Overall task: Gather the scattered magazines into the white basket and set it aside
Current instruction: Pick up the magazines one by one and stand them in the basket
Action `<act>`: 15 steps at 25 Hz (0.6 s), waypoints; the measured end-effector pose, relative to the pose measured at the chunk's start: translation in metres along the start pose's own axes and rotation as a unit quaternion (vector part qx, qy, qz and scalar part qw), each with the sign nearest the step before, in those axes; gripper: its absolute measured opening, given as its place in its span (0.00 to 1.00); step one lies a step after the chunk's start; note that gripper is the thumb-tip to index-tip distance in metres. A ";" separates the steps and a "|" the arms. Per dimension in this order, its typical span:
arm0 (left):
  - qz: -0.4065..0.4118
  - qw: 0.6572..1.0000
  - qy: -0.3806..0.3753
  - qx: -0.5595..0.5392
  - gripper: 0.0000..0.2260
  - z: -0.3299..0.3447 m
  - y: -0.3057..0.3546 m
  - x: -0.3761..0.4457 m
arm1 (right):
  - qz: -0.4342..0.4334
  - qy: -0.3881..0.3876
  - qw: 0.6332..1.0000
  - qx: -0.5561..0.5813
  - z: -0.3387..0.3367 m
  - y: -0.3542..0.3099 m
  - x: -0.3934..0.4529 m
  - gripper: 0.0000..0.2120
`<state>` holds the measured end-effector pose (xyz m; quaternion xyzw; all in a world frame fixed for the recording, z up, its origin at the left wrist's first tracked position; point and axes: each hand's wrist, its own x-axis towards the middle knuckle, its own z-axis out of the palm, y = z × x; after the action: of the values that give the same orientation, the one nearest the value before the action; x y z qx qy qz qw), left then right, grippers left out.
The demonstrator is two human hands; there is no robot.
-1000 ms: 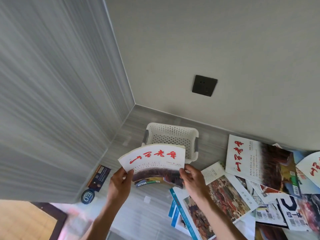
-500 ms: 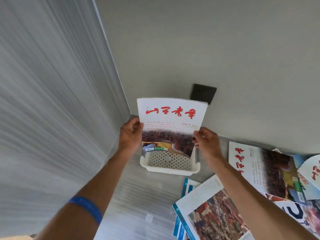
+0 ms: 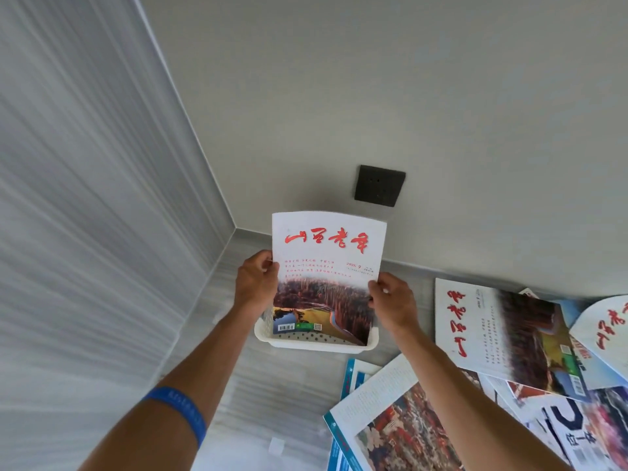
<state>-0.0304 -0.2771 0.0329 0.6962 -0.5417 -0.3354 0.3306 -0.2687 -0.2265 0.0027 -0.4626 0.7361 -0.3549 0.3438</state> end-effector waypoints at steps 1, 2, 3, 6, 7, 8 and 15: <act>-0.004 1.000 0.004 0.024 0.05 0.003 -0.004 0.000 | 0.006 -0.005 1.000 -0.011 0.004 0.005 0.001 0.09; -0.007 0.999 0.008 0.047 0.05 0.007 -0.009 0.000 | 0.016 -0.006 1.000 -0.020 0.009 0.010 0.002 0.09; -0.011 0.998 0.014 0.056 0.05 0.010 -0.014 0.000 | 0.029 -0.009 0.999 -0.025 0.014 0.014 0.003 0.09; -0.036 0.998 0.011 0.050 0.07 0.015 -0.028 0.001 | 0.064 -0.037 0.997 -0.006 0.024 0.020 0.006 0.09; -0.052 0.997 -0.006 0.062 0.08 0.014 -0.030 0.004 | 0.077 -0.047 0.996 -0.002 0.025 0.017 0.009 0.10; -0.080 0.994 -0.025 0.076 0.12 0.016 -0.032 0.004 | 0.089 -0.051 0.995 0.003 0.023 0.016 0.009 0.13; 0.062 0.993 -0.089 0.048 0.11 0.049 -0.045 -0.132 | 0.131 0.002 0.990 -0.045 -0.054 0.124 -0.099 0.09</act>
<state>-0.0715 -0.1438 -0.0175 0.6434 -0.6266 -0.3489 0.2677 -0.3349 -0.0845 -0.0559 -0.3766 0.8063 -0.2741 0.3646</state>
